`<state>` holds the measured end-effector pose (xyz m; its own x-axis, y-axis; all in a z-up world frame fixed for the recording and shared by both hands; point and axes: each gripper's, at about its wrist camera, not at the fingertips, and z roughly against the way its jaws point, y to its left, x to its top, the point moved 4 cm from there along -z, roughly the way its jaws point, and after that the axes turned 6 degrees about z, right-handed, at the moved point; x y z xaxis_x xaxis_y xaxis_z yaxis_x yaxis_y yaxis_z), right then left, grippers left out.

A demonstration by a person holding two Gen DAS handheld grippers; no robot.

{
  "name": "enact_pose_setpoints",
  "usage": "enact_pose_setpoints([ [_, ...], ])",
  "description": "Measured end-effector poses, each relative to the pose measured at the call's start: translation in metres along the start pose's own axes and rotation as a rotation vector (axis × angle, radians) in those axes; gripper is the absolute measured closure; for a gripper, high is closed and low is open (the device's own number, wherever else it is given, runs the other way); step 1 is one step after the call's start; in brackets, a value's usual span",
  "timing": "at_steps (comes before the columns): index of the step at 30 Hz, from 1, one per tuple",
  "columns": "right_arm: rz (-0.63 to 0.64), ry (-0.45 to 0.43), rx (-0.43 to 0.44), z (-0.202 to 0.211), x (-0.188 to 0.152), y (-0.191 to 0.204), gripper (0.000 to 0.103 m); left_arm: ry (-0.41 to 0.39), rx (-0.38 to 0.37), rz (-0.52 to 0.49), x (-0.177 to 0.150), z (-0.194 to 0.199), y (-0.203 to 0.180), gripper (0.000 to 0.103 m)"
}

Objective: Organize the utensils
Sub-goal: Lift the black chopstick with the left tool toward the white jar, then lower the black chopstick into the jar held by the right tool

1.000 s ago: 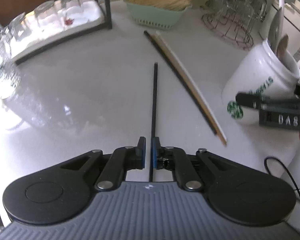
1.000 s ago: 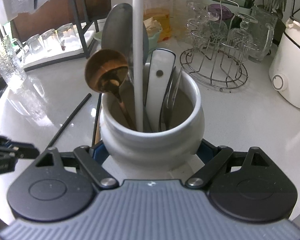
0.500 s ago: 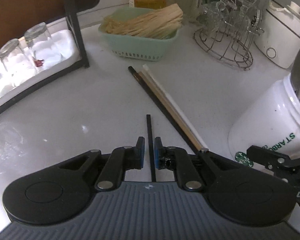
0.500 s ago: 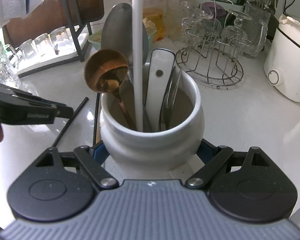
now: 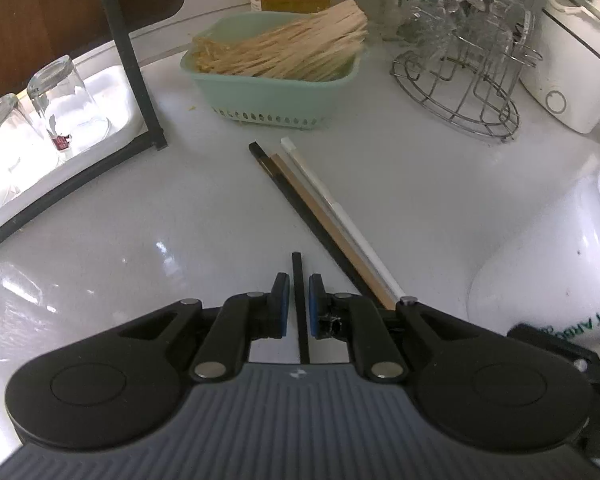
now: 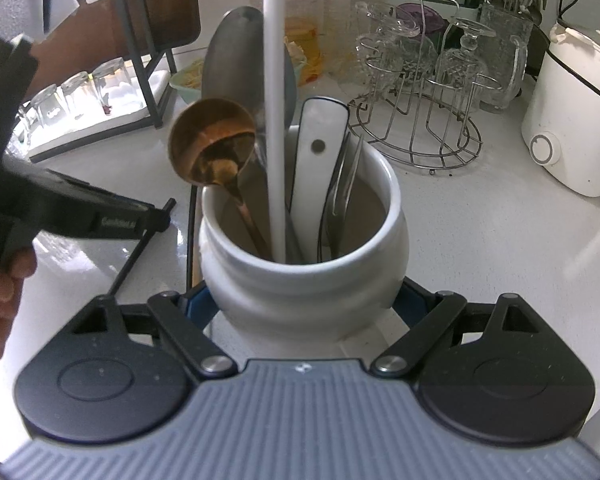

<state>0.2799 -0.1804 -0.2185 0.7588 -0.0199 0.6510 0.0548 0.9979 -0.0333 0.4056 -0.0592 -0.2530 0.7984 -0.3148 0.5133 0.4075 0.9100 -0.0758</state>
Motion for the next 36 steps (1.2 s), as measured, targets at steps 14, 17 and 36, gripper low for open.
enact_pose_setpoints([
  [14, 0.022, 0.0, 0.014, -0.001, 0.001, 0.0, 0.012, 0.059, 0.008, -0.034, 0.009, -0.005, -0.01, 0.098],
  [17, 0.029, 0.0, 0.024, -0.001, 0.001, -0.001, 0.012, 0.062, 0.015, -0.046, 0.007, 0.0, -0.012, 0.098],
  [36, 0.141, 0.003, 0.129, -0.004, 0.004, -0.003, 0.012, -0.135, -0.14, 0.067, 0.017, 0.138, -0.037, 0.098],
])
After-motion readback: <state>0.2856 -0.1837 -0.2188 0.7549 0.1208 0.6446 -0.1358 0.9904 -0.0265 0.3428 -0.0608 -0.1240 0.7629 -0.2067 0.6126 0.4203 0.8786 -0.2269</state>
